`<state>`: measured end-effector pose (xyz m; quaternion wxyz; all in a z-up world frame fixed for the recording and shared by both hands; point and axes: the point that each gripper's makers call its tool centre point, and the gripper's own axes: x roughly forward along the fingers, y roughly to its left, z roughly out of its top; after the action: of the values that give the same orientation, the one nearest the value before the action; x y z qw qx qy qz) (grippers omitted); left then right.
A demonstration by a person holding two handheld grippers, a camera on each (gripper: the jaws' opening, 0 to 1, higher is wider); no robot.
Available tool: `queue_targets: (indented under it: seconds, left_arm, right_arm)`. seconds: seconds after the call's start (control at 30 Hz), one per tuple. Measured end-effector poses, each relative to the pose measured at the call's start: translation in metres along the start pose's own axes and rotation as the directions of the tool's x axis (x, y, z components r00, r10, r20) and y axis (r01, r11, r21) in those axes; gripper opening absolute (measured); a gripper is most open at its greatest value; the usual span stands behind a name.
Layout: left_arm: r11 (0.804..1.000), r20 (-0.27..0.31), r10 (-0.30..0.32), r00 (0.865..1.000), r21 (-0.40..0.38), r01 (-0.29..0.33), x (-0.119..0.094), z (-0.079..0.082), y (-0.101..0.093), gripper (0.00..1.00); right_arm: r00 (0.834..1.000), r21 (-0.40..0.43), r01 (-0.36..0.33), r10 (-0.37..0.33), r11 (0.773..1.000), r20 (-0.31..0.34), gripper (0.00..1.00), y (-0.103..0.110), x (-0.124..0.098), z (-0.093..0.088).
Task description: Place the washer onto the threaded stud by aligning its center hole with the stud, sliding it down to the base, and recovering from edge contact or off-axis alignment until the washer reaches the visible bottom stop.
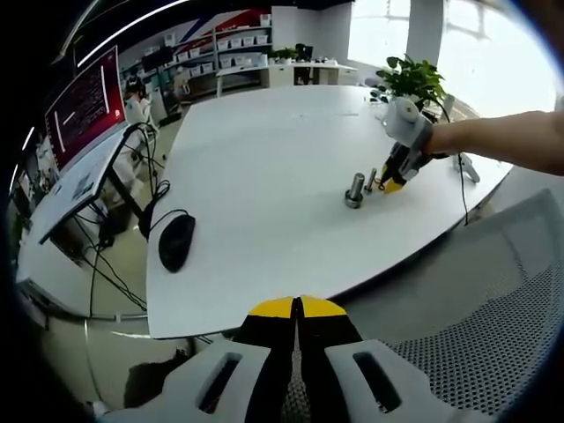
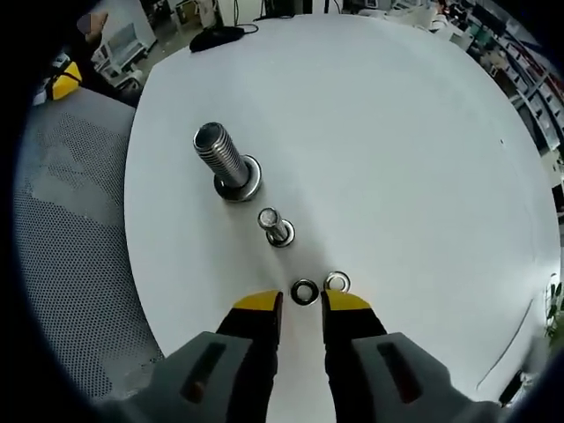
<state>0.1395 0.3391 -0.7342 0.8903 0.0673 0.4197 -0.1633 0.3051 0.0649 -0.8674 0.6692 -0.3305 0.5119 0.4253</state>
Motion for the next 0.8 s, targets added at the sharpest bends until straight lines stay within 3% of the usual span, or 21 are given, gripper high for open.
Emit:
queue_targets:
  seconds: [0.13, 0.3, 0.8]
  left_arm:
    - [1.000, 0.000, 0.000, 1.000, 0.000, 0.000, 0.0003, -0.0001, 0.0002, 0.00]
    - [1.000, -0.002, 0.000, 1.000, 0.000, 0.000, 0.0001, -0.0004, 0.0000, 0.00]
    - [1.000, -0.004, -0.001, 1.000, 0.003, 0.001, 0.0005, -0.0006, 0.0000, 0.00]
  right_arm:
    - [1.000, -0.019, 0.005, -0.005, 1.000, 0.014, 0.14, -0.0014, 0.0008, 0.0019]
    - [1.000, -0.055, 0.013, -0.013, 0.998, 0.002, 0.14, 0.0010, 0.0006, 0.0031]
    - [0.998, -0.062, 0.006, -0.010, 0.998, -0.063, 0.14, 0.0000, 0.0011, 0.0036]
